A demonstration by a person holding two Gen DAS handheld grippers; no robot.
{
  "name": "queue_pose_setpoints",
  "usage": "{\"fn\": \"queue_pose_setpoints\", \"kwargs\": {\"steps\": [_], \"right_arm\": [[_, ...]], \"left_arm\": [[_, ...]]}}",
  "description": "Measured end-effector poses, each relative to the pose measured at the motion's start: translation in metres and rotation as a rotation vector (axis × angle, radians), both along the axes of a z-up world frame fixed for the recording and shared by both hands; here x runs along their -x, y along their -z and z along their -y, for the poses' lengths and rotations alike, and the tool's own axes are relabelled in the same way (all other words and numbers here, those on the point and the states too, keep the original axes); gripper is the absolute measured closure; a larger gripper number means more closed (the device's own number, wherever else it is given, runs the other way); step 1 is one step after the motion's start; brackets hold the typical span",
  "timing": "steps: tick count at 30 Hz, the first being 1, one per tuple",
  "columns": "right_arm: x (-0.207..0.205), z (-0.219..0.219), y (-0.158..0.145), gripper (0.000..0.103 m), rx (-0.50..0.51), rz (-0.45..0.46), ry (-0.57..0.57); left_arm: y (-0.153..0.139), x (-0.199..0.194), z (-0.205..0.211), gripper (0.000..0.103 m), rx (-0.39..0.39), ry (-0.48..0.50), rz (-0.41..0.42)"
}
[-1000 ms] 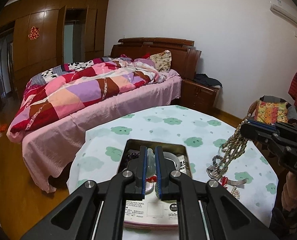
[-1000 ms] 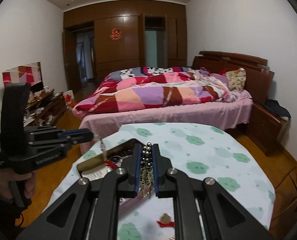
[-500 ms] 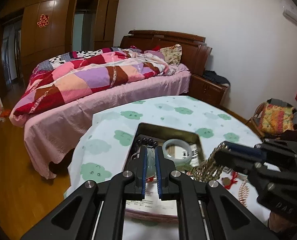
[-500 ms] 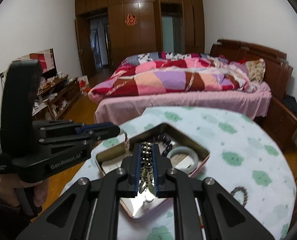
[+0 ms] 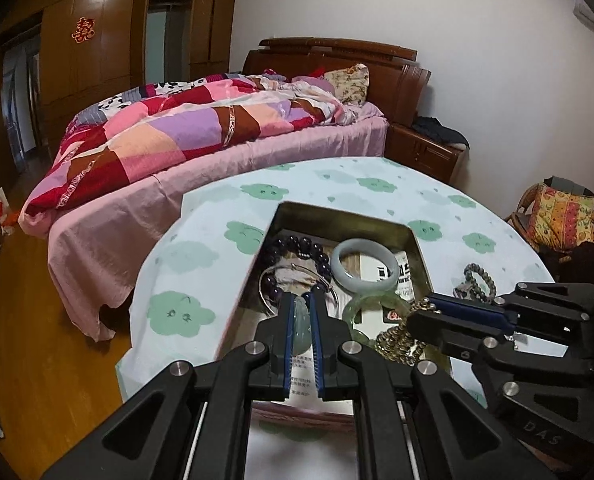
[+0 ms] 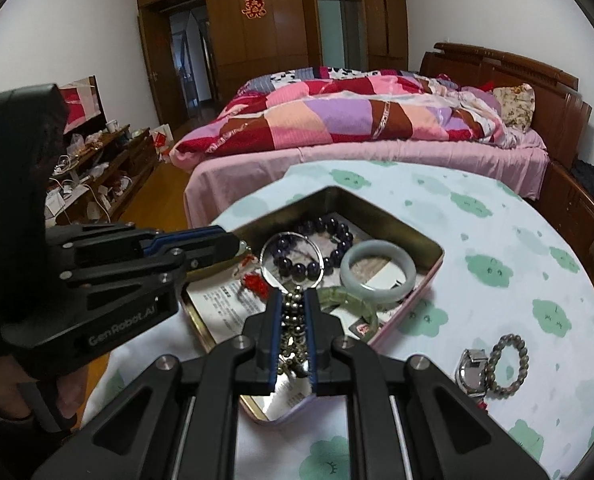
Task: Organize jewelry
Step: 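Lower the jade pendant into the tin with the left tool while the right tool lowers the grey-bead necklace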
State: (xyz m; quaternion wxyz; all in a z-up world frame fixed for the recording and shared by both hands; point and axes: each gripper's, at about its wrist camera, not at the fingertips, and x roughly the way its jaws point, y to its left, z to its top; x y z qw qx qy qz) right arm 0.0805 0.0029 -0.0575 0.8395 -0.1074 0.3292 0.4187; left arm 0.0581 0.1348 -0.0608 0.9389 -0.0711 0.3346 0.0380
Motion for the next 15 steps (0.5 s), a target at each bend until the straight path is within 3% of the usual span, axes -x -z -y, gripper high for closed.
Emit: {"fn": "queue_pose_setpoints", "kwargs": {"steps": [15], "right_arm": [[-0.001, -0.002, 0.017, 0.090, 0.041, -0.027, 0.017]], "left_arm": [[0.012, -0.002, 0.002, 0.096, 0.004, 0.004, -0.036]]}}
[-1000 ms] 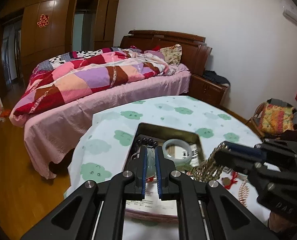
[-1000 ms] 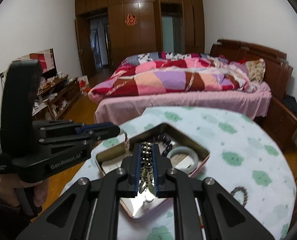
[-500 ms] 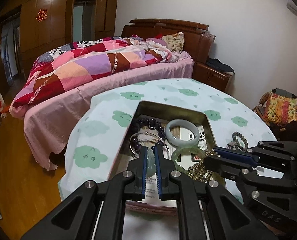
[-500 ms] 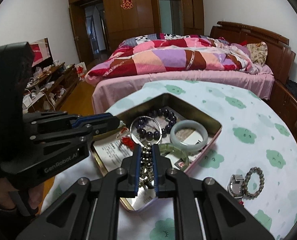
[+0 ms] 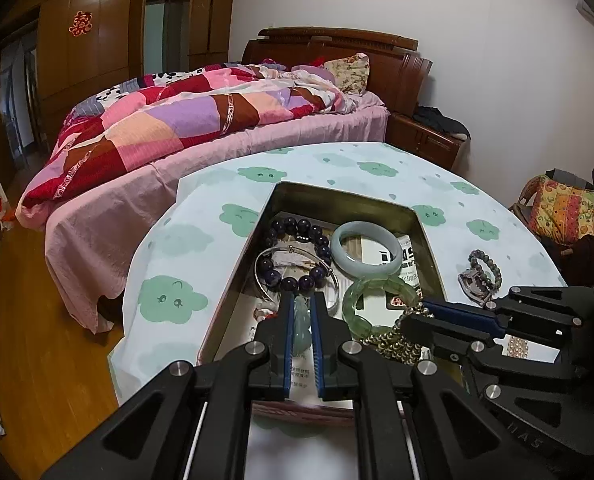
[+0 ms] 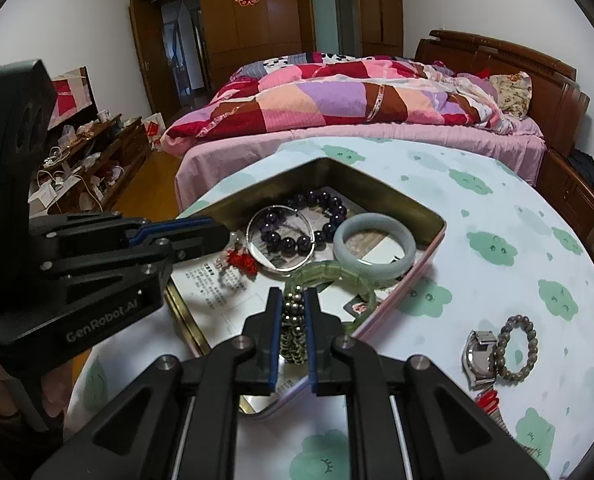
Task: Organize jewelry
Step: 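Lower the jade pendant into the tin with the left tool while the right tool lowers the grey-bead necklace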
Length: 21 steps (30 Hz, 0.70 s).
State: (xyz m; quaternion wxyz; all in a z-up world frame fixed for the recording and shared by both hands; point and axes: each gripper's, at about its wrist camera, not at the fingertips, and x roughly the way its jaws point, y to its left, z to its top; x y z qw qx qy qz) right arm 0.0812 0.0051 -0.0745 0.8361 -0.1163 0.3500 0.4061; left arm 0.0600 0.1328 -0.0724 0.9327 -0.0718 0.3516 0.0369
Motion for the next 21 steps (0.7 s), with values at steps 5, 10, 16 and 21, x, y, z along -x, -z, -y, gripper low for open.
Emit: {"fn": "queue_pose_setpoints", "kwargs": {"steps": [5, 10, 16, 21], "right_arm": [[0.0002, -0.0017, 0.0028, 0.090, 0.008, -0.001, -0.001], [0.0004, -0.0017, 0.0034, 0.090, 0.009, -0.001, -0.001], [-0.0002, -0.0019, 0.0063, 0.090, 0.015, -0.005, 0.000], [-0.0004, -0.0025, 0.0075, 0.090, 0.017, -0.005, 0.001]], "left_arm": [[0.0024, -0.0010, -0.0012, 0.096, 0.000, -0.002, -0.008], [0.0041, -0.0011, -0.0023, 0.096, 0.002, -0.005, -0.015], [0.0055, -0.0031, -0.0032, 0.096, 0.002, -0.005, -0.020], [0.0078, -0.0038, -0.0038, 0.096, 0.004, -0.008, -0.024]]}}
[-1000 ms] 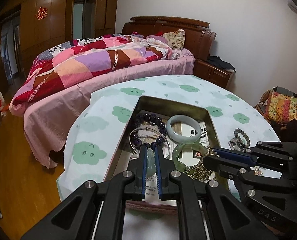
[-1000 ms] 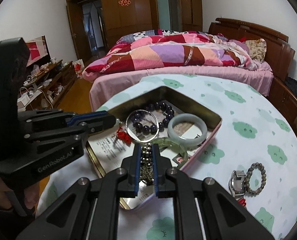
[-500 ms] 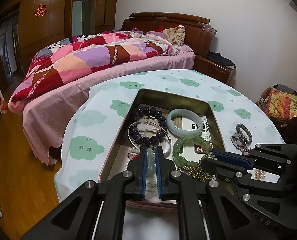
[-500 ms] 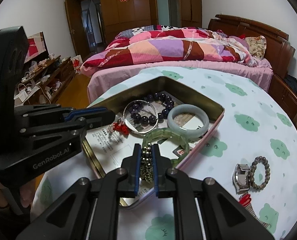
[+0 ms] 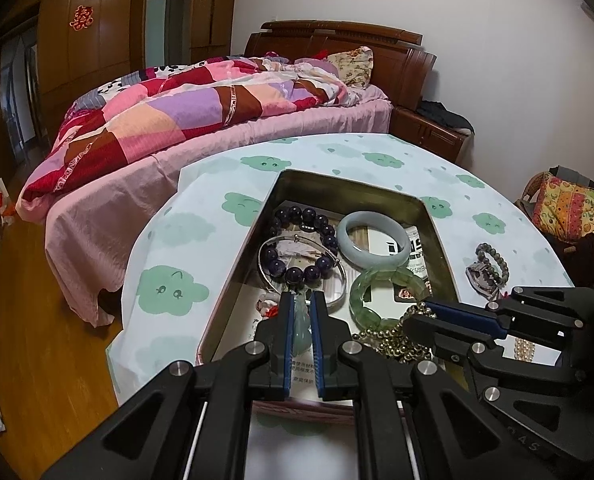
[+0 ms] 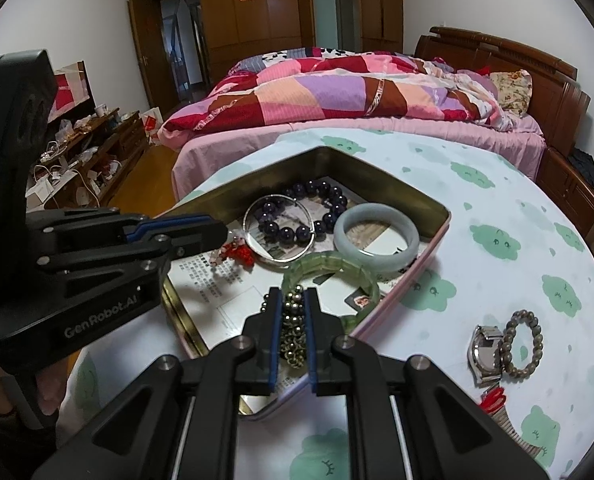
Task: Organize jewelry
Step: 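Lower the jade pendant into the tin with the left tool while the right tool lowers the grey-bead necklace, then open both tools to release the pendant and necklace in the tin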
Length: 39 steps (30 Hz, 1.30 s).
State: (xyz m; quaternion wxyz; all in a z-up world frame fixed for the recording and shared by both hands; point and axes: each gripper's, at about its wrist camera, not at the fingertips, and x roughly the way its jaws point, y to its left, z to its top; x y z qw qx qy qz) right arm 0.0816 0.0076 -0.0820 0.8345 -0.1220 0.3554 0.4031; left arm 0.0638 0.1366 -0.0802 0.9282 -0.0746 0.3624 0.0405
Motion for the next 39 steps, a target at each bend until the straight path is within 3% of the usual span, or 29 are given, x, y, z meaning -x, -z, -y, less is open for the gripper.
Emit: {"fn": "queue_pose_setpoints", "kwargs": {"steps": [23, 27, 32, 34, 39], "right_arm": [[-0.001, -0.001, 0.005, 0.089, 0.006, -0.001, 0.003], [-0.002, 0.000, 0.006, 0.087, 0.001, -0.005, -0.001], [0.002, -0.001, 0.004, 0.069, -0.007, 0.014, -0.007], [0.006, 0.000, 0.002, 0.053, -0.012, 0.030, -0.006], [0.008, 0.004, -0.004, 0.042, -0.029, 0.045, 0.015]], "left_arm": [[0.000, 0.001, -0.004, 0.094, 0.002, -0.023, -0.006], [-0.004, 0.004, -0.006, 0.056, 0.000, -0.042, 0.016], [-0.011, 0.007, -0.006, 0.051, 0.000, -0.040, 0.039], [-0.013, 0.008, -0.007, 0.049, -0.003, -0.050, 0.046], [-0.017, 0.011, -0.013, 0.046, -0.005, -0.093, 0.068]]}}
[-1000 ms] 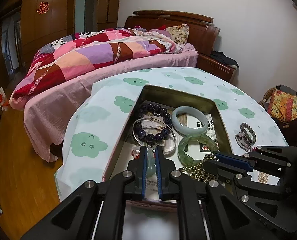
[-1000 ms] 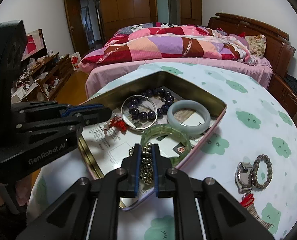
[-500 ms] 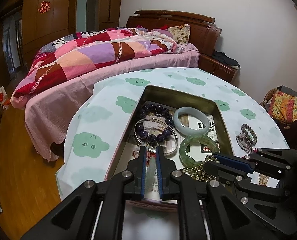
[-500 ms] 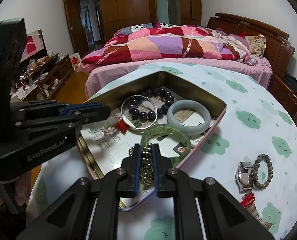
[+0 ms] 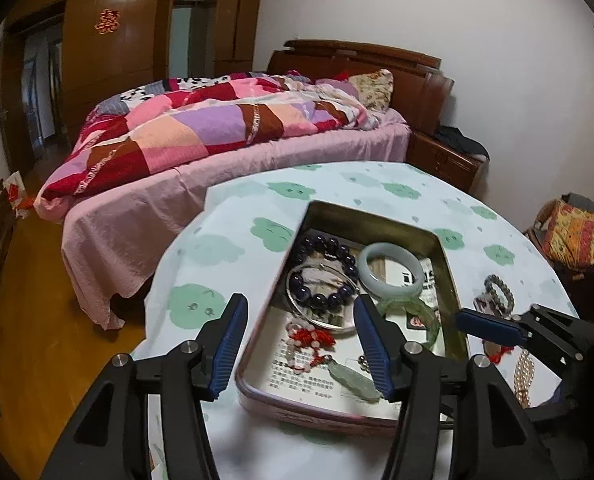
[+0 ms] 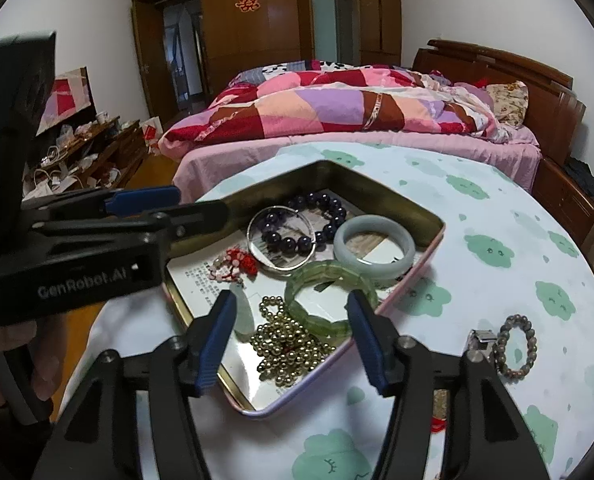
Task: Organize jewelry
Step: 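Open both tools to release the pendant and necklace in the tin, then grasp the red cord piece with the left tool while the right tool grasps the grey bead bracelet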
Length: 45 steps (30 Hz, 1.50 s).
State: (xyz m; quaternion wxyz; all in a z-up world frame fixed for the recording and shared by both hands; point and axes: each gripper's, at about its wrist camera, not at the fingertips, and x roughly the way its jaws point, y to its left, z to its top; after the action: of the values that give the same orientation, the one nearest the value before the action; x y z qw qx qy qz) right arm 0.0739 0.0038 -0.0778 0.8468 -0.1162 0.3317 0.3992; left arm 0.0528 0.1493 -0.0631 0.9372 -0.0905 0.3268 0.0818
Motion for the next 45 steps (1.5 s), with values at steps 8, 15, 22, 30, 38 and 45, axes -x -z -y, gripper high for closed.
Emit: {"fn": "queue_pose_setpoints", "kwargs": {"steps": [8, 15, 22, 30, 38, 45], "right_arm": [[-0.006, 0.028, -0.012, 0.036, -0.035, -0.003, 0.052], [-0.017, 0.092, -0.012, 0.032, -0.049, -0.010, 0.189], [-0.030, 0.158, 0.003, 0.031, -0.036, -0.052, 0.354], [-0.035, 0.183, 0.014, 0.026, -0.060, -0.070, 0.426], [-0.039, 0.198, 0.020, 0.025, -0.076, -0.088, 0.449], [-0.039, 0.199, 0.021, 0.024, -0.075, -0.095, 0.445]], "left_arm": [[-0.006, 0.003, 0.016, 0.046, -0.054, -0.005, 0.015], [-0.009, -0.001, 0.049, 0.046, -0.065, 0.080, 0.016], [-0.014, -0.006, 0.097, 0.046, -0.107, 0.210, 0.013], [-0.005, -0.020, 0.158, 0.046, -0.151, 0.360, -0.025], [0.024, -0.045, 0.191, 0.046, -0.135, 0.452, -0.117], [0.044, -0.059, 0.197, 0.050, -0.105, 0.501, -0.207]]}}
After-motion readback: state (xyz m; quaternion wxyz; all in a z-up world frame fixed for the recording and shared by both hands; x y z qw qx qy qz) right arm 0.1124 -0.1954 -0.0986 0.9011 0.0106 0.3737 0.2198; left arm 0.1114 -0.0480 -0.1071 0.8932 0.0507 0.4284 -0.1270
